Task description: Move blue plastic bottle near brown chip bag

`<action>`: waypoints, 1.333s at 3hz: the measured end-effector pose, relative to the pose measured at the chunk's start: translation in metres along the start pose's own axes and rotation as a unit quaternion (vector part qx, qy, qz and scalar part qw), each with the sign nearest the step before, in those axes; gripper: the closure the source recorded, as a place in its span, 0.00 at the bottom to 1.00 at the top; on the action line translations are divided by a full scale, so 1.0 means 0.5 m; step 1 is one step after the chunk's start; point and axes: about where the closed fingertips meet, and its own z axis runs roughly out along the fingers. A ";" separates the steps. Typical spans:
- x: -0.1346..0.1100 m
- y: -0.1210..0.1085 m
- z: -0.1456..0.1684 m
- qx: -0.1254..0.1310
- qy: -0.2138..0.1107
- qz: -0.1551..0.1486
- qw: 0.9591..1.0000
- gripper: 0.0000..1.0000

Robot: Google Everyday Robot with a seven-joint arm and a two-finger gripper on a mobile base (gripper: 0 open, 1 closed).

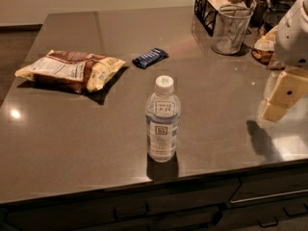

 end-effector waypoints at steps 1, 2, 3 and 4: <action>0.000 0.000 0.000 0.000 0.000 0.000 1.000 0.00; -0.039 0.008 0.013 -0.014 -0.069 -0.002 0.998 0.00; -0.097 0.032 0.023 -0.038 -0.152 -0.020 0.988 0.00; -0.172 0.076 0.022 -0.059 -0.231 -0.052 0.970 0.00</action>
Offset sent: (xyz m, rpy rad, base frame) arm 0.0051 0.0404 -0.0041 0.2959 -0.0042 0.0876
